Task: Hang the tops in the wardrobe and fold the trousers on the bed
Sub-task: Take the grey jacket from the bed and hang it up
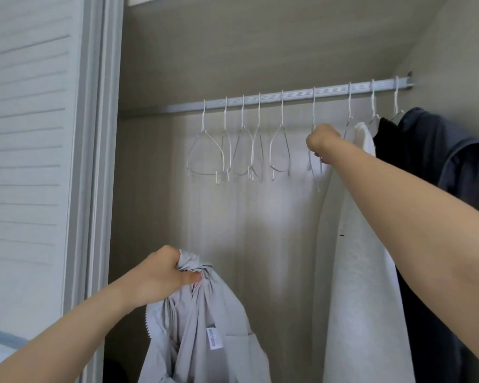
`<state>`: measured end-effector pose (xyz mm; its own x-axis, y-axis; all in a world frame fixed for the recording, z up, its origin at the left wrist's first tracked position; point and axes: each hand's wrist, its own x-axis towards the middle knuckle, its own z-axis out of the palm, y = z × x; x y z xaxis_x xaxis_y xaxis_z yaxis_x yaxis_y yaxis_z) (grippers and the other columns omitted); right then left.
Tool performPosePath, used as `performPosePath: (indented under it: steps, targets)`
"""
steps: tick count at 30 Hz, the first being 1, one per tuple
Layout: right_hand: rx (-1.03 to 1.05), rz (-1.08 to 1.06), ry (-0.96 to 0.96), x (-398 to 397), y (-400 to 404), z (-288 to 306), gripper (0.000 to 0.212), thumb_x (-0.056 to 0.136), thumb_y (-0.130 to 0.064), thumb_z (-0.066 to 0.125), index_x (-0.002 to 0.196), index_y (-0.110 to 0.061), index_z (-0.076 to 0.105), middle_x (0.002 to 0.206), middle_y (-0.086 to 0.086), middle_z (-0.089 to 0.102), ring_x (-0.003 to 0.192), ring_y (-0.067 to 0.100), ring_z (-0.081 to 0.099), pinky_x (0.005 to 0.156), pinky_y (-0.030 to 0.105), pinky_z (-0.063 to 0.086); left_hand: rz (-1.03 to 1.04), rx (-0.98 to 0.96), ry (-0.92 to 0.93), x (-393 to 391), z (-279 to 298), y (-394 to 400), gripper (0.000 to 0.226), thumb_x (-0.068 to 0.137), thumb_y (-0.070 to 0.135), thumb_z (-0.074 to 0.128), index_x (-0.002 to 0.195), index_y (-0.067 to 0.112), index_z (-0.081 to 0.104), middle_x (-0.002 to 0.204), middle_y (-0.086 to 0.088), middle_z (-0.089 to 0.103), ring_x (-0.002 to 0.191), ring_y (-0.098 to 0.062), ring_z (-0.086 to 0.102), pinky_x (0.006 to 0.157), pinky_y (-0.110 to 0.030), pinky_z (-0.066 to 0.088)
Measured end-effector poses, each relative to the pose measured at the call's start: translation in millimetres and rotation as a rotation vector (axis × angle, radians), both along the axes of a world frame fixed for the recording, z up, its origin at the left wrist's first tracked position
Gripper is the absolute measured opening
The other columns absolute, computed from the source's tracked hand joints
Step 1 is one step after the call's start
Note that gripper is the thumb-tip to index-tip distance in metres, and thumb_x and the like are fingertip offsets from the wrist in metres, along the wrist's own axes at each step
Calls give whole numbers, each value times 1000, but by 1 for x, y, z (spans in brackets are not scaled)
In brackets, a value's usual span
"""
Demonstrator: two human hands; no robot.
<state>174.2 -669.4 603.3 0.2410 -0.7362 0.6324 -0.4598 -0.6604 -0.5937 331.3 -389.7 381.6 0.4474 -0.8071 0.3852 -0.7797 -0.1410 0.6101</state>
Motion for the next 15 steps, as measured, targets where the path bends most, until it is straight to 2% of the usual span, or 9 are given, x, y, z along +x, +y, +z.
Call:
performPosePath:
  steps: [3, 5, 7, 8, 9, 11, 12, 13, 15]
  targets:
    - [51, 97, -229, -4, 1, 3, 25, 93, -1, 41, 115, 0, 54, 112, 20, 55, 87, 29, 50, 74, 35, 46, 15, 8, 30, -1, -2, 0, 29, 90, 18, 69, 75, -6, 63, 71, -13, 59, 68, -17, 51, 69, -30, 39]
    - [56, 128, -311, -10, 5, 2, 29, 94, -3, 40, 121, -2, 52, 110, 15, 52, 87, 28, 48, 76, 36, 48, 33, 9, 46, -3, -4, 2, 31, 89, 18, 70, 72, -6, 61, 71, -18, 59, 68, -19, 52, 70, -31, 41]
    - [33, 151, -369, -17, 11, -4, 21, 95, -6, 38, 112, -8, 50, 99, 9, 47, 83, 25, 46, 72, 32, 46, 63, 7, 56, -7, -9, 3, 38, 88, 16, 71, 56, 11, 53, 58, -6, 50, 57, -11, 47, 61, -24, 37]
    - [30, 149, -391, -20, 15, -7, 12, 96, -8, 38, 101, -9, 48, 92, 6, 45, 77, 22, 44, 66, 28, 44, 78, 1, 62, -9, -11, 4, 45, 87, 15, 72, 49, 18, 47, 53, 1, 44, 51, -8, 42, 55, -21, 34]
    - [29, 156, -412, -23, 21, -11, 11, 96, -9, 37, 86, -9, 44, 84, 3, 43, 68, 18, 41, 59, 25, 39, 87, -10, 72, -12, -15, 6, 48, 87, 14, 72, 47, 19, 44, 51, 4, 41, 49, -8, 39, 53, -21, 32]
    - [9, 172, -432, -34, 37, -23, 29, 97, -11, 36, 69, -15, 32, 80, 3, 40, 60, 11, 32, 52, 20, 29, 83, -20, 107, -17, -21, 12, 37, 89, 16, 70, 58, 4, 55, 58, -7, 50, 57, -14, 48, 59, -24, 38]
    - [1, 177, -417, -41, 47, -32, 29, 97, -12, 37, 68, -15, 34, 84, 5, 45, 61, 10, 35, 53, 19, 29, 77, -36, 123, -20, -26, 16, 32, 90, 17, 69, 69, -6, 61, 65, -14, 60, 62, -18, 56, 65, -26, 43]
    - [2, 205, -422, -46, 57, -37, 23, 96, -13, 38, 74, -14, 43, 92, 7, 52, 66, 12, 42, 55, 19, 31, 81, -70, 129, -20, -29, 18, 28, 91, 18, 67, 79, -8, 66, 74, -17, 67, 69, -21, 64, 71, -27, 48]
    - [44, 280, -444, -62, 79, -64, 15, 95, -14, 39, 97, -8, 53, 110, 11, 60, 80, 19, 51, 55, 24, 35, 113, -127, 162, -27, -40, 25, 18, 91, 18, 66, 85, 3, 73, 83, -11, 73, 79, -21, 70, 75, -29, 52]
